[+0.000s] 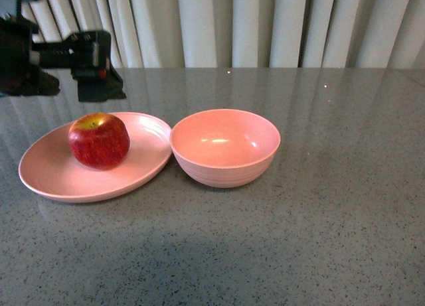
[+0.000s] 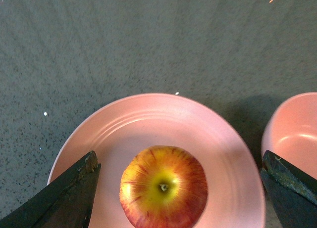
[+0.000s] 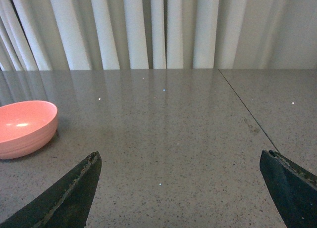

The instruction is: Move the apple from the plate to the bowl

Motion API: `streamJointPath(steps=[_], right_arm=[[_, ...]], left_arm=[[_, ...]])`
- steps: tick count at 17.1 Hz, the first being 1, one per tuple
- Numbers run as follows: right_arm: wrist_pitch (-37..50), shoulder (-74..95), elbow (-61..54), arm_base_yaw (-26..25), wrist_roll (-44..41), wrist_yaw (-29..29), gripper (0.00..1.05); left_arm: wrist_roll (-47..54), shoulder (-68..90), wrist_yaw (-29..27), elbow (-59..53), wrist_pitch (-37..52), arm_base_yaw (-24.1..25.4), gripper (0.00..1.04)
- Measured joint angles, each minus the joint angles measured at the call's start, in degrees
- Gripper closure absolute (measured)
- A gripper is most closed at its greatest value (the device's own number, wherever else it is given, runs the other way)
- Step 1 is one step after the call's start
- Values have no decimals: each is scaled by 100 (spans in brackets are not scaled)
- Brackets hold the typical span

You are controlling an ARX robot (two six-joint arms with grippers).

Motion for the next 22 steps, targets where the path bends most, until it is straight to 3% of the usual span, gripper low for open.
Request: streamJointPath(steps=[5, 17, 20, 22], right_arm=[[0, 0, 0, 0, 0, 0, 7], [0, 0, 0, 0, 0, 0, 7], [0, 0, 0, 0, 0, -2, 7], [0, 0, 0, 0, 0, 0, 7]], left_arm=[[-334, 824, -50, 481, -356, 195, 7], [-317, 1093, -15, 481, -492, 55, 7], [-269, 1117, -4, 474, -507, 44, 28], [-188, 1110, 33, 474, -522, 44, 34]])
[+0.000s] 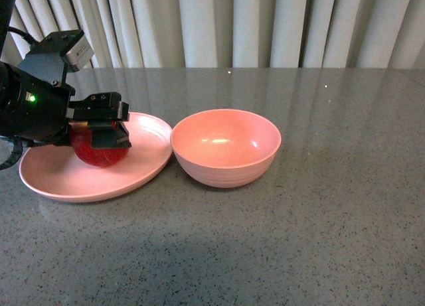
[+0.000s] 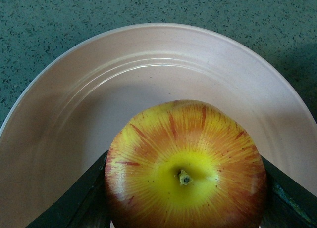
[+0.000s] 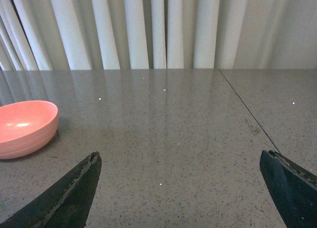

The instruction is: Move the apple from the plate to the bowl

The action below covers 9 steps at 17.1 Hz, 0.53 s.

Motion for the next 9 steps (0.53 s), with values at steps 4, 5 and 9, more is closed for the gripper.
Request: streamJointPath(steps=[4, 5, 9], right_arm=[[0, 0, 0, 0, 0, 0, 7], [0, 0, 0, 0, 0, 0, 7], [0, 0, 0, 0, 0, 0, 7]], left_arm=[[74, -282, 26, 125, -269, 11, 35], [105, -413, 26, 232, -295, 2, 35], [240, -1121, -9, 726, -485, -485, 36]])
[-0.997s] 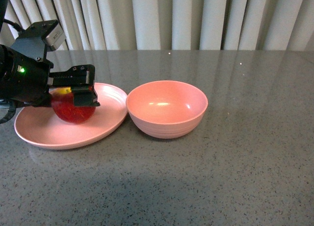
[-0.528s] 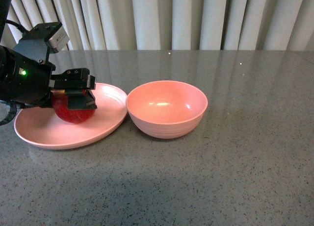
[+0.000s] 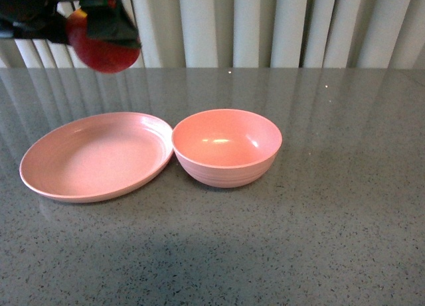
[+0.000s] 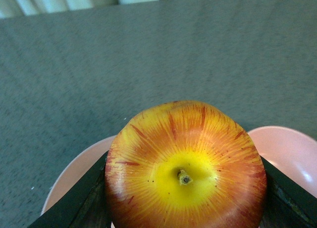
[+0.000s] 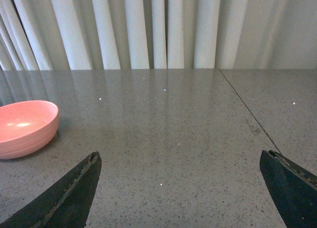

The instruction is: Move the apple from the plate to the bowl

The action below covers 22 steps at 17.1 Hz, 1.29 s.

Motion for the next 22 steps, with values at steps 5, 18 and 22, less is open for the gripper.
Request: streamJointPath(steps=[5, 18, 22], right_arm=[[0, 0, 0, 0, 0, 0, 7], [0, 0, 0, 0, 0, 0, 7], [0, 0, 0, 0, 0, 0, 7]], left_arm=[[168, 197, -188, 341, -140, -1119, 36], [-70, 1816, -356, 610, -177, -1504, 36], [-72, 1856, -363, 734, -201, -1499, 36]])
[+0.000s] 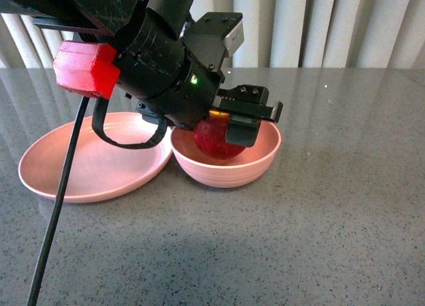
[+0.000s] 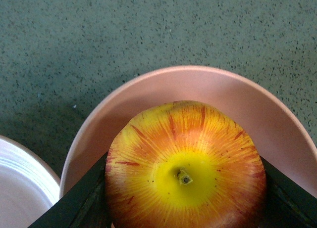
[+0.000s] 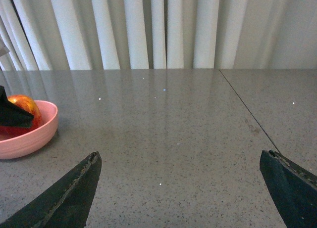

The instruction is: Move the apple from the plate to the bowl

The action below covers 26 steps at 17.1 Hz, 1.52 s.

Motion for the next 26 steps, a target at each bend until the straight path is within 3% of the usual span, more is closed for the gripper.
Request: streamJointPath(steps=[3, 7, 11, 12, 17, 19, 20, 25, 26], right_arm=[[0, 0, 0, 0, 0, 0, 7], [0, 0, 0, 0, 0, 0, 7], [0, 0, 0, 0, 0, 0, 7], [0, 0, 0, 0, 0, 0, 7], [0, 0, 0, 0, 0, 0, 7], [0, 0, 0, 0, 0, 0, 7], [0, 0, 0, 0, 0, 0, 7], [0, 0, 0, 0, 0, 0, 7], [2, 0, 0, 0, 0, 0, 7]], left_arm=[[0, 11, 4, 55, -7, 0, 36], [0, 11, 33, 74, -13, 0, 5], [-7, -289, 85, 83, 195, 35, 7], [-149, -1250, 133, -26, 911, 125, 7], [-505, -3355, -339, -1576, 2249, 695, 7], [-256, -4444, -1486, -2651, 2730, 1117, 27], [-168, -4892, -1545, -3279, 2986, 1386, 39], [-101, -5963, -944, -5327, 3637, 1926, 99], [-96, -6164, -866, -5530, 3694, 2013, 103]])
